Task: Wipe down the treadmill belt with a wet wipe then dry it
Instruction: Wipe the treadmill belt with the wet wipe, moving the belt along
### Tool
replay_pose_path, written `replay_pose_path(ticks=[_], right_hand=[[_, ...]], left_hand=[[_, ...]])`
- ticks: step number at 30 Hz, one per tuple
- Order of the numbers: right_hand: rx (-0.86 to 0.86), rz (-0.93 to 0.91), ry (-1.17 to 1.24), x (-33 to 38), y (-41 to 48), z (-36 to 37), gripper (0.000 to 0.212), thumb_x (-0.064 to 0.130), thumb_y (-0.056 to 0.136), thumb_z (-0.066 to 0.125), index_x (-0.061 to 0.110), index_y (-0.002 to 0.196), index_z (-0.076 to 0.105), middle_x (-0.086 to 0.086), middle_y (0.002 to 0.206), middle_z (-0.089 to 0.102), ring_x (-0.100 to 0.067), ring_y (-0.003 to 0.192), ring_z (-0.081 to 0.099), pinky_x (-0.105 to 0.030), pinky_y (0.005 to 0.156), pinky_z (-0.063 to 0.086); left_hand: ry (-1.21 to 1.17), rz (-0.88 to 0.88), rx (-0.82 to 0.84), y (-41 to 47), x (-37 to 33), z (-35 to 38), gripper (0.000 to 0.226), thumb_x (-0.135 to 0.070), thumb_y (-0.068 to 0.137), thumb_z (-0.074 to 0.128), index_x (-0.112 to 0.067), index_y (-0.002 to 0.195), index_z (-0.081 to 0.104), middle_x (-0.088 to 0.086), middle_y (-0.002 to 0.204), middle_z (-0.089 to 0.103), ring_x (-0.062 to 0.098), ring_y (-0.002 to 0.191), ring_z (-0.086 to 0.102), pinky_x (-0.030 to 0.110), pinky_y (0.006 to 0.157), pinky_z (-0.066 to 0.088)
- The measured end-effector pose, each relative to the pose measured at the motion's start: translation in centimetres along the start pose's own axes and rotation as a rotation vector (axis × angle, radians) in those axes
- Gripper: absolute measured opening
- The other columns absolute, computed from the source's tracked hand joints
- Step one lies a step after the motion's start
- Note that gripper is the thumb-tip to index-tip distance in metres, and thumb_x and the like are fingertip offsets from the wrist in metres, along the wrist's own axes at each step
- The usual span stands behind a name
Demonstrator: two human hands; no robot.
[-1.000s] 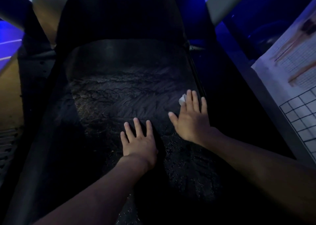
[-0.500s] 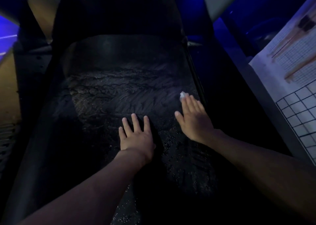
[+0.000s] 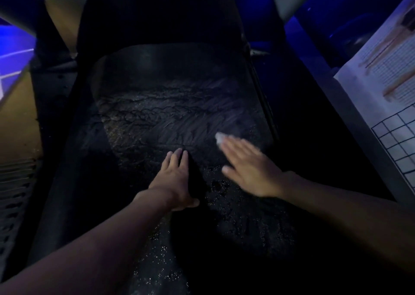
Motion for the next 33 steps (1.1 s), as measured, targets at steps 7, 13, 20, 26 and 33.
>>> replay_pose_path(ticks=[7,13,20,26,33], right_hand=[[0.049,-0.101,-0.028,1.5,-0.1,0.9,0.076,0.058,0.099,0.005,0.011,0.159,-0.001,-0.002,0.166,-0.011,-0.014,0.152,-0.013,-0.037,0.125,-0.003],[0.09,-0.078,-0.004,4.6,0.4,1.1,0.079,0.061,0.098,-0.001,0.011,0.156,-0.014,-0.005,0.162,-0.025,-0.017,0.149,-0.026,-0.038,0.123,-0.011],[0.077,0.046,0.031,3.5,1.9,0.5,0.078,0.06,0.096,-0.003,0.01,0.156,-0.015,-0.005,0.161,-0.028,-0.018,0.149,-0.027,-0.038,0.122,-0.014],[0.077,0.048,0.026,3.4,2.0,0.3,0.076,0.06,0.097,-0.005,0.014,0.157,-0.015,0.0,0.163,-0.025,-0.012,0.148,-0.026,-0.04,0.124,-0.008],[0.121,-0.107,0.001,6.5,2.6,1.0,0.07,0.055,0.103,0.007,0.016,0.156,-0.019,0.001,0.161,-0.028,-0.012,0.148,-0.028,-0.039,0.123,-0.011]], left_hand=[[-0.05,-0.28,0.014,-1.6,1.5,0.7,0.118,-0.049,0.076,0.076,-0.048,0.148,-0.018,0.017,0.156,-0.029,0.046,0.144,-0.018,0.068,0.11,0.014],[-0.006,-0.269,-0.007,-2.0,3.1,0.0,0.129,-0.052,0.071,0.079,-0.021,0.153,-0.016,0.002,0.161,-0.02,0.034,0.148,-0.01,0.059,0.111,0.023],[0.009,-0.32,-0.032,-2.8,5.5,-0.1,0.125,-0.053,0.072,0.078,-0.022,0.154,-0.012,0.023,0.157,-0.022,0.041,0.146,-0.01,0.054,0.116,0.014],[-0.063,-0.311,-0.026,-3.0,7.2,-0.5,0.121,-0.047,0.065,0.085,-0.039,0.151,0.0,0.017,0.156,0.001,0.043,0.143,0.007,0.057,0.108,0.032],[0.029,-0.342,-0.097,-3.5,9.4,-1.4,0.11,-0.048,0.068,0.082,-0.018,0.148,0.012,0.015,0.153,0.006,0.041,0.141,0.011,0.054,0.109,0.028]])
Point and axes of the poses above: each hand's wrist, its own y-axis towards the middle knuckle, its own z-axis out of the palm, x = y × z, the point moved 9 cm from there along y, towards the middle knuckle
